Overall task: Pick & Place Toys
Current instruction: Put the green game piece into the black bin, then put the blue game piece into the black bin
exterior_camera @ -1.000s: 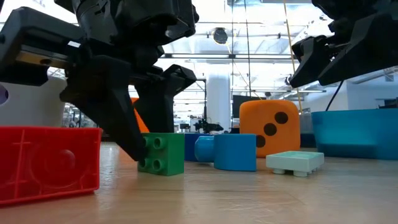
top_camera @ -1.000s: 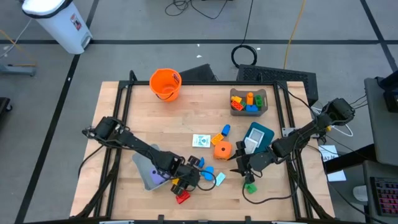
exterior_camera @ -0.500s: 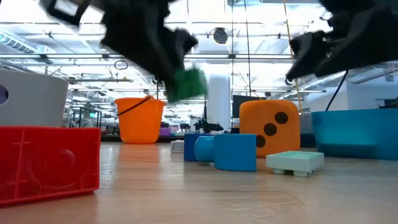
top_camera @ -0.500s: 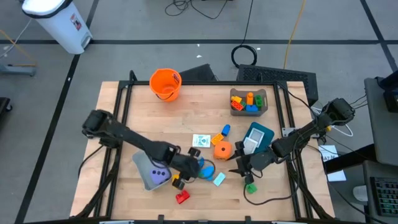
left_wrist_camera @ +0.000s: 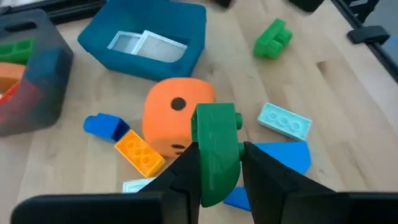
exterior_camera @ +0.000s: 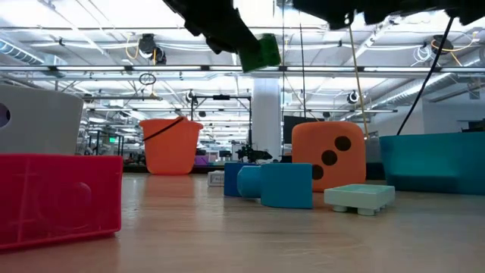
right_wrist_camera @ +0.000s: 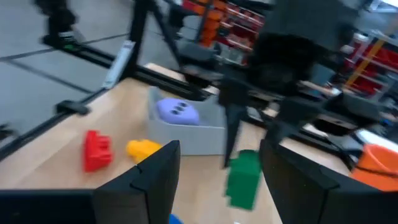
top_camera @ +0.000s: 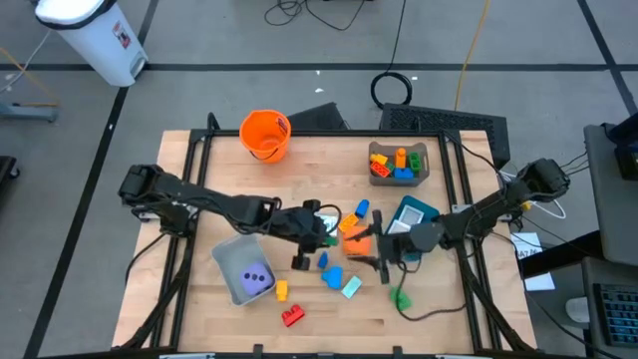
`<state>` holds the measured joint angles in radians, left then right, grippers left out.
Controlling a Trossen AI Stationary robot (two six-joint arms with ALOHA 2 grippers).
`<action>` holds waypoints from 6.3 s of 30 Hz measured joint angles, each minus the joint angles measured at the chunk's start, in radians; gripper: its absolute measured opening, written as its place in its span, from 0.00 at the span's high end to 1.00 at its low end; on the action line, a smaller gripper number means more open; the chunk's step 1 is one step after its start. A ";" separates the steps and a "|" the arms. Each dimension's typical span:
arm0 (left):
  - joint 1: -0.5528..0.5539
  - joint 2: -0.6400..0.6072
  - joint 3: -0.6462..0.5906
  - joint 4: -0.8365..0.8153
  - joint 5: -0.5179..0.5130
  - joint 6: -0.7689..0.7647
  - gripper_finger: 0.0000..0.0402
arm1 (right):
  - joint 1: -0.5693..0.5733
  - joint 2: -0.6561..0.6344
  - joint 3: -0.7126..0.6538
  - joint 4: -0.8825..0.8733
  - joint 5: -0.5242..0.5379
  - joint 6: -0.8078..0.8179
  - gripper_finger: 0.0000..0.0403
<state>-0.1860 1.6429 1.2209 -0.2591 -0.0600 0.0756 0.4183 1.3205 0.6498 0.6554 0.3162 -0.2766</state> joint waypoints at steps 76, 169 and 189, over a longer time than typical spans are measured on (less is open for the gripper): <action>0.054 0.035 0.162 0.099 -0.142 0.123 0.33 | -0.687 -0.512 -0.001 -1.044 0.228 0.293 0.77; -0.072 0.361 0.162 -0.224 -0.066 -0.785 0.33 | -0.053 -0.458 -0.466 0.179 -0.025 0.204 0.61; -0.044 0.395 0.161 -0.290 -0.042 -0.773 0.55 | -0.052 -0.457 -0.466 0.164 -0.025 0.212 0.61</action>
<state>-0.2300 2.0380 1.3819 -0.5492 -0.1018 -0.6970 0.3660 0.8634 0.1837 0.8189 0.2909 -0.0650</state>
